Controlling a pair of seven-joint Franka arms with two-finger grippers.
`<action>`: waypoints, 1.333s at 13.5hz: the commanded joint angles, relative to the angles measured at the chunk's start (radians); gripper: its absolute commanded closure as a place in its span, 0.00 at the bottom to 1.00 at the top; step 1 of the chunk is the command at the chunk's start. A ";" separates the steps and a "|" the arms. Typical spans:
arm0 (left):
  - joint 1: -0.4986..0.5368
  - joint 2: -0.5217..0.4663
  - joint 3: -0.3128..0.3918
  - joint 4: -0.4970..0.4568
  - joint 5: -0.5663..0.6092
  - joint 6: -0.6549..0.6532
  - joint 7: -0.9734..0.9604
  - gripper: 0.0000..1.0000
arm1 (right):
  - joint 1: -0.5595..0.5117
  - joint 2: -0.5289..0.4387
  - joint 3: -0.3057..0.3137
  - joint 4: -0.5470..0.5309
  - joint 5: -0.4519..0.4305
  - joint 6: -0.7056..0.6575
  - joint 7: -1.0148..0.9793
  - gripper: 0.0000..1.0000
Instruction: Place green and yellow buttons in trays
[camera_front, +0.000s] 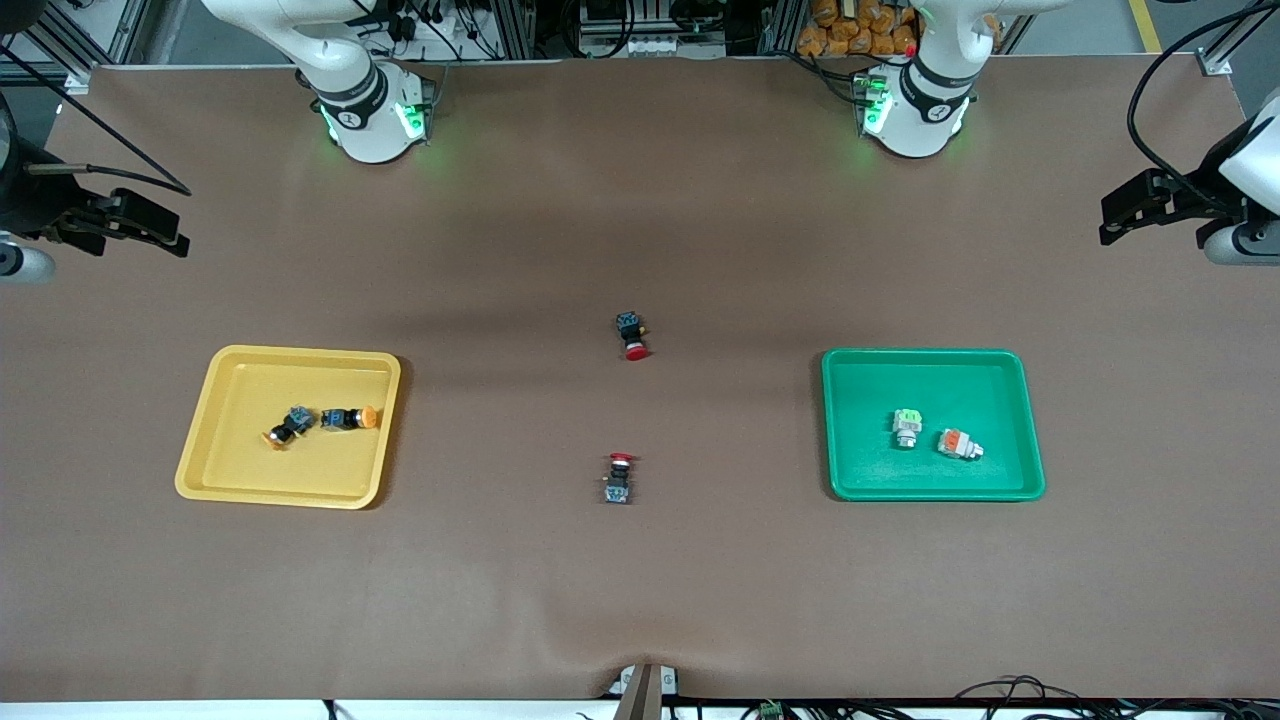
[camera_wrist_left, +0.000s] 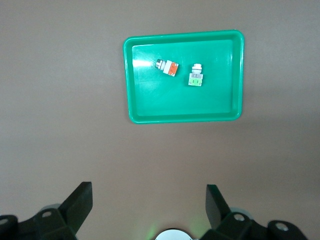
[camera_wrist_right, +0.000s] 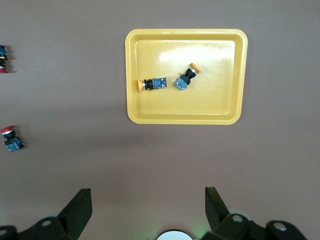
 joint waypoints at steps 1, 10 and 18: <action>-0.006 -0.018 0.003 -0.004 -0.023 -0.004 -0.033 0.00 | -0.002 -0.012 -0.005 -0.009 0.017 -0.007 -0.006 0.00; 0.002 -0.015 -0.013 -0.006 -0.055 -0.003 -0.095 0.00 | -0.005 -0.015 -0.008 -0.009 0.017 -0.024 -0.003 0.00; 0.004 -0.006 -0.010 -0.006 -0.069 -0.004 -0.101 0.00 | -0.016 -0.018 -0.011 -0.003 0.017 -0.021 -0.010 0.00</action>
